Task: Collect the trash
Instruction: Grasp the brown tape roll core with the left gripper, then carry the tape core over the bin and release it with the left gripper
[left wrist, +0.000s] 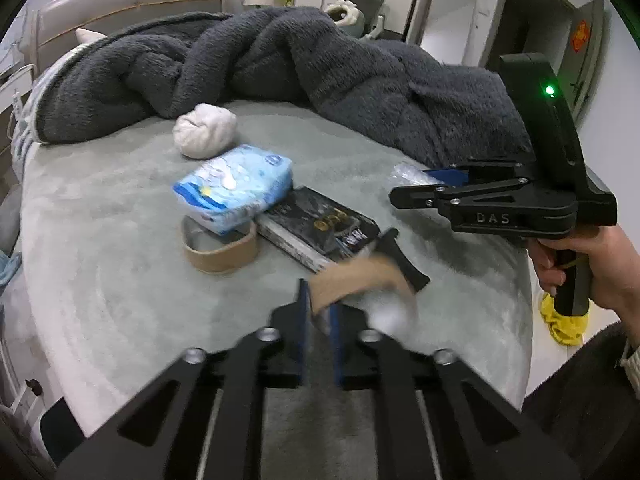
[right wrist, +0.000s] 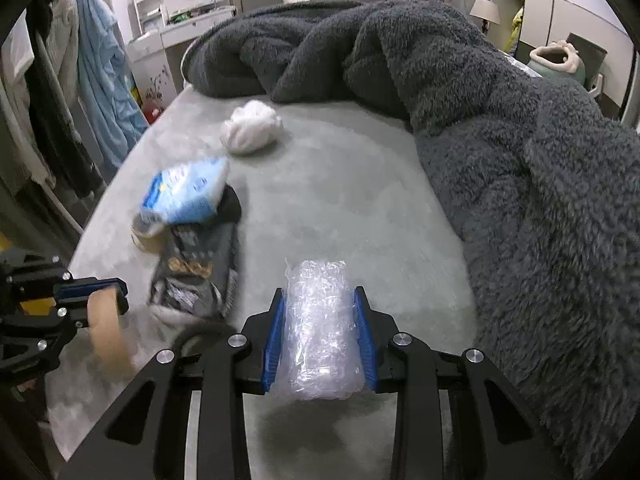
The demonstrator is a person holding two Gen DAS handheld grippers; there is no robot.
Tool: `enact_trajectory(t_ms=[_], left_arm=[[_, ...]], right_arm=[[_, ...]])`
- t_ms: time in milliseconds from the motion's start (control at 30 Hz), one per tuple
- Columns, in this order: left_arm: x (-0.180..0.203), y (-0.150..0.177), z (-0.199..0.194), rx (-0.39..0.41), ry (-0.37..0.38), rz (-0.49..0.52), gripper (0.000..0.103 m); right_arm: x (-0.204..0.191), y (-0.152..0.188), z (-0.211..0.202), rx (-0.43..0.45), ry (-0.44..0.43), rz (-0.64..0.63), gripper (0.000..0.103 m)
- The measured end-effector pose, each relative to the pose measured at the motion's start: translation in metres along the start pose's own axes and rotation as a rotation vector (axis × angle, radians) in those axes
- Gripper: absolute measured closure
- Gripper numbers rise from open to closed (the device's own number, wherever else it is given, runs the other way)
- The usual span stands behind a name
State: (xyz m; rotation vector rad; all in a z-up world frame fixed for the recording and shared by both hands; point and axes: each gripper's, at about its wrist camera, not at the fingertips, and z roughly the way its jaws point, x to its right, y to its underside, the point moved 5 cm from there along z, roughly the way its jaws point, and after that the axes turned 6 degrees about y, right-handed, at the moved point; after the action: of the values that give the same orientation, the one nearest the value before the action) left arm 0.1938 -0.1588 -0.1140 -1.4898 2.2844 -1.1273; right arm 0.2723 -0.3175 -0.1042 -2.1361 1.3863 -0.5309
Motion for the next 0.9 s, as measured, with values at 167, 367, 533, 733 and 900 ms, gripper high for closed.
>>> enact_trajectory(t_ms=[167,367,533,733,900], left_arm=[[-0.011,-0.004,-0.012,0.027,-0.020,-0.027,0.096],[-0.026,-0.005,-0.026,0.047,-0.031,-0.054,0.097],[-0.043,-0.002,-0.038,0.056,-0.071,-0.077,0.097],[-0.067,0.004,-0.054,0.066,-0.124,-0.116,0.097],[-0.088,0.015,-0.060,0.036,-0.149,-0.172,0.097]], right_arm=[[-0.011,-0.012,-0.003,0.028,-0.023,0.008,0.070],[-0.028,-0.026,-0.009,0.064,-0.079,0.033,0.070],[-0.052,-0.040,-0.017,0.088,-0.128,0.029,0.070],[-0.084,-0.055,-0.020,0.106,-0.154,0.005,0.070],[-0.110,-0.068,-0.025,0.125,-0.182,-0.010,0.070]])
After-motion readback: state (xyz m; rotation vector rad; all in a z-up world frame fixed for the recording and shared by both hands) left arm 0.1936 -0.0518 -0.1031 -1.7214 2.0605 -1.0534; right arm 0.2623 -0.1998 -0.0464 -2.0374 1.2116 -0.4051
